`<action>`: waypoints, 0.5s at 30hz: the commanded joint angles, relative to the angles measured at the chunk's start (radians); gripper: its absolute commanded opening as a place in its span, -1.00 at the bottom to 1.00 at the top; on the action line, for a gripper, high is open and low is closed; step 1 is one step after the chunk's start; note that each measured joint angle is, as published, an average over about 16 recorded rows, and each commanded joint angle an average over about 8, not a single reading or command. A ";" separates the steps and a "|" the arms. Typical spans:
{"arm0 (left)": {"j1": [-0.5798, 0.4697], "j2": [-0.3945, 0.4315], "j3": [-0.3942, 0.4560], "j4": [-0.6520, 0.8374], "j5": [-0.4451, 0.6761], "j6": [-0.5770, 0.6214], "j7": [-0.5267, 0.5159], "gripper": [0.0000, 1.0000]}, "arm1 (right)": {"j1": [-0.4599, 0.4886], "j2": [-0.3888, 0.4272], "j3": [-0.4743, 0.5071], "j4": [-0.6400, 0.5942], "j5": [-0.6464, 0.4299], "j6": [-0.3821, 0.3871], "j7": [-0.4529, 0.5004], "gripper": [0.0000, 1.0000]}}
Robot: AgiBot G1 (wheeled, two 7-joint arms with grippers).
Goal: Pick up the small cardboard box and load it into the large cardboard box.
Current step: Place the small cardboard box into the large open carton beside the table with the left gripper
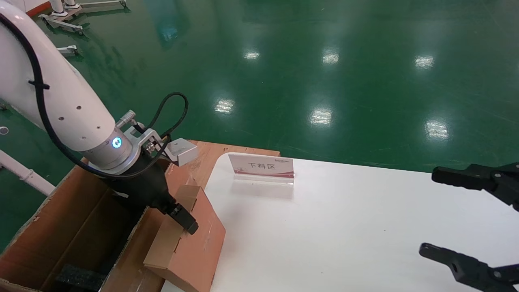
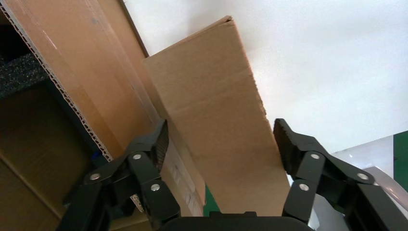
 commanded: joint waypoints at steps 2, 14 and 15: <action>0.000 0.000 -0.001 0.000 0.000 0.000 0.000 -1.00 | 0.000 0.000 0.000 0.000 0.000 0.000 0.000 -1.00; 0.000 0.000 -0.001 0.000 0.001 0.001 0.001 -1.00 | 0.000 0.000 0.000 0.000 0.000 0.000 0.000 -1.00; 0.000 0.000 -0.001 0.001 0.001 0.001 0.001 -1.00 | 0.000 0.000 0.000 0.000 0.000 0.000 0.000 -1.00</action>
